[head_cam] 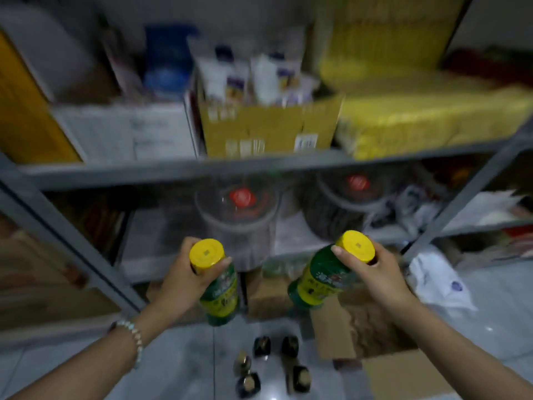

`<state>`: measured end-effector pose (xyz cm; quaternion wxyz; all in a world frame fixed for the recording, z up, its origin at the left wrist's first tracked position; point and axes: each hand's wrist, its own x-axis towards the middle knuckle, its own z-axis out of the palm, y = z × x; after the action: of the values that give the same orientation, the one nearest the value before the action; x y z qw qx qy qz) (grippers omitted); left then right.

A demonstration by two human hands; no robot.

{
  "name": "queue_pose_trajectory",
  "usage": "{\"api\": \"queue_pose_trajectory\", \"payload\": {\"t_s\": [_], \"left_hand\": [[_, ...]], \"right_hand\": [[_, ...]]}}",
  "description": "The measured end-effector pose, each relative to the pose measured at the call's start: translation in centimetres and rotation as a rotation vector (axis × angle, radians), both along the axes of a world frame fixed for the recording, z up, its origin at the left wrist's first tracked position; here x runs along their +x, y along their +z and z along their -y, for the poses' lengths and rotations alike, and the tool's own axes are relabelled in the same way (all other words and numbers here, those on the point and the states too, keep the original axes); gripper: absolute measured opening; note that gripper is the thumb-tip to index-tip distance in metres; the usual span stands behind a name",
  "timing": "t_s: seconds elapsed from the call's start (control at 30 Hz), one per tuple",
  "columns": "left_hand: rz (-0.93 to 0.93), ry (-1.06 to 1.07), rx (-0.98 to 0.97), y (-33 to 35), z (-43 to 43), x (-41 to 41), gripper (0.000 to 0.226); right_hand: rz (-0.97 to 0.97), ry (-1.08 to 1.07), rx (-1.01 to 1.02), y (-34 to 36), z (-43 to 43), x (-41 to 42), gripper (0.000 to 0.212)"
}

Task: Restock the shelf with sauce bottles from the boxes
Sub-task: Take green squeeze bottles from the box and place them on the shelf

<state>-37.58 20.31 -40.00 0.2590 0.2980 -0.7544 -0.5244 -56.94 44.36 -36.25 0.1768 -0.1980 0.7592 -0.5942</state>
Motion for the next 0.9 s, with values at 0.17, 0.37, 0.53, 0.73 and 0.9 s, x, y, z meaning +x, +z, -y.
{"api": "queue_pose_trajectory", "payload": {"t_s": [0.17, 0.37, 0.53, 0.73, 0.9], "left_hand": [[-0.125, -0.123, -0.151, 18.7, -2.4, -4.2, 0.074], [-0.282, -0.179, -0.244, 38.2, -6.6, -7.8, 0.066], [-0.412, -0.246, -0.290, 49.2, -9.5, -9.8, 0.059], [-0.507, -0.333, -0.402, 56.7, -10.4, -13.3, 0.077], [-0.526, -0.386, -0.328, 59.2, -10.4, -17.3, 0.056]], "right_hand": [[-0.177, 0.020, -0.110, 18.9, -2.1, -2.4, 0.018], [-0.395, 0.004, -0.179, 37.7, -5.6, -3.6, 0.027], [-0.452, 0.067, -0.206, 47.6, -8.0, -5.0, 0.054], [-0.448, 0.018, -0.302, 53.5, -8.5, -7.2, 0.070], [-0.468, -0.016, -0.365, 55.8, -8.4, -10.1, 0.066]]}}
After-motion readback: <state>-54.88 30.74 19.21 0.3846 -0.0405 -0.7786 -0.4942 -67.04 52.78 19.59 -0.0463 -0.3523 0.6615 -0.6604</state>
